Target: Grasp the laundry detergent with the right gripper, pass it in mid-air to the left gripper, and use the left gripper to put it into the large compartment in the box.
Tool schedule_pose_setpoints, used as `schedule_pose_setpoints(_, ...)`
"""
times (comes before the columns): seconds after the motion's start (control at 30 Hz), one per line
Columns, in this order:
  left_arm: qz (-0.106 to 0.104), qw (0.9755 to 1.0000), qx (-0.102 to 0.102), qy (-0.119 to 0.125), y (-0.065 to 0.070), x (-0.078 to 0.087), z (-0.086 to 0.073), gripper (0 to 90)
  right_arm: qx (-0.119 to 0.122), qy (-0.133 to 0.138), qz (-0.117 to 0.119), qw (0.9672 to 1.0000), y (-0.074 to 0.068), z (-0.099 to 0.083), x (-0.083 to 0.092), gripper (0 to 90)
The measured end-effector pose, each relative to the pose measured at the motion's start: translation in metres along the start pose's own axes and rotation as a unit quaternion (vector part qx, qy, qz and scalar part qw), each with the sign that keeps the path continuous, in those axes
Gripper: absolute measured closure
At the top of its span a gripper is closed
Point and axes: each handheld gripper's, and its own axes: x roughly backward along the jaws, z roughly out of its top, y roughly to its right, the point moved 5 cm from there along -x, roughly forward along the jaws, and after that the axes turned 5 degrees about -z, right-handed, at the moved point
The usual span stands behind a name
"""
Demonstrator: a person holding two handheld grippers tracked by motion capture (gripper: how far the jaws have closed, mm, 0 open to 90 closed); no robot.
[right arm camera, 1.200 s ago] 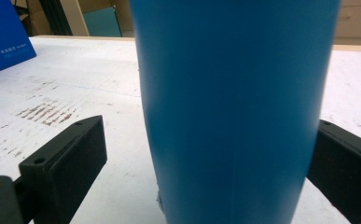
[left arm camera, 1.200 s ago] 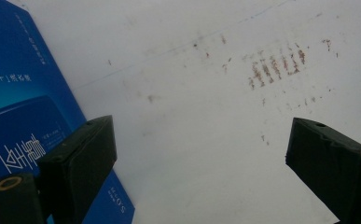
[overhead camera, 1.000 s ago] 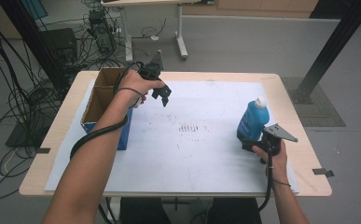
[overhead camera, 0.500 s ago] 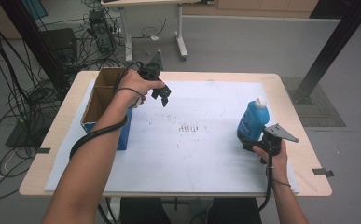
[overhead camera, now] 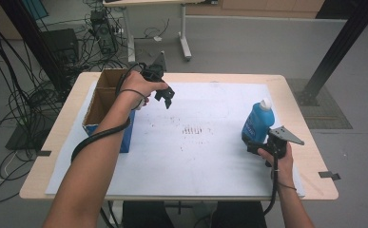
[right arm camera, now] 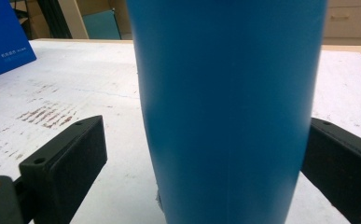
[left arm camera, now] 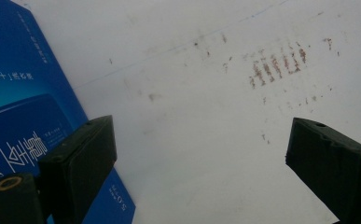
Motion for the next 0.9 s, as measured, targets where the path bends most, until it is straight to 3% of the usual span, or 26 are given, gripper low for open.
schedule_pose_setpoints(0.9,-0.003,1.0000,-0.001,0.002,0.0015,-0.0005,0.0005,9.0,0.001,0.001,-0.002,1.0000,-0.0008,0.0003,-0.0006,3.3)
